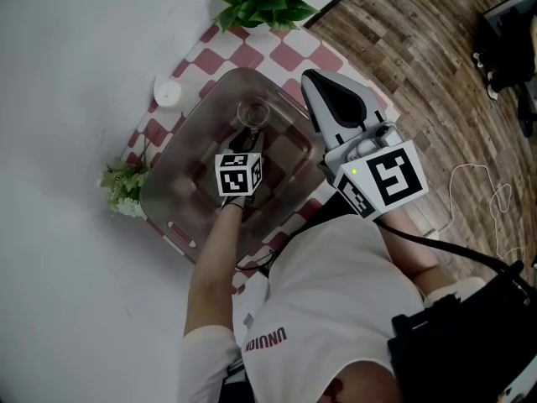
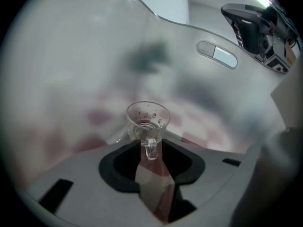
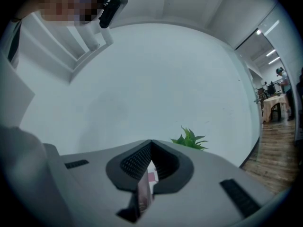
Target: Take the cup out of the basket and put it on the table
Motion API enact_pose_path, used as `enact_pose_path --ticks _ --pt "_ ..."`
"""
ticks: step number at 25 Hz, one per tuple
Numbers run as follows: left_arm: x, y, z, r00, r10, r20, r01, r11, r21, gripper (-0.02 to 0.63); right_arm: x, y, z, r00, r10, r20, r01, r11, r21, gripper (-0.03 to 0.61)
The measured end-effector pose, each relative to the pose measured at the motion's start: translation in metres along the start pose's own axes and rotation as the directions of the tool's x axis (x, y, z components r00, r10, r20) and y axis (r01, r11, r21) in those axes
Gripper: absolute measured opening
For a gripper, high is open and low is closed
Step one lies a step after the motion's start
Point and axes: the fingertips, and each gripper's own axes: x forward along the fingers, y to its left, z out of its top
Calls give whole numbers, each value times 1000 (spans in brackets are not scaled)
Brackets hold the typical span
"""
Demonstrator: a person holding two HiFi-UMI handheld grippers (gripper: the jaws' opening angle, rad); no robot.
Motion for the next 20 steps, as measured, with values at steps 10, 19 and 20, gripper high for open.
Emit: enact_pose_path --ticks 10,19,20 --pt "3 -3 0 1000 -14 2 14 1000 0 135 0 -1 0 1000 -4 -4 4 1000 -4 17" --pt "5 -1 -2 1000 -4 -3 4 1000 -2 135 1 0 0 1000 -3 -5 3 1000 -4 17" --pt "5 0 -2 1000 -3 -3 3 1000 -4 135 1 0 0 1000 -3 -5 2 1000 -4 17"
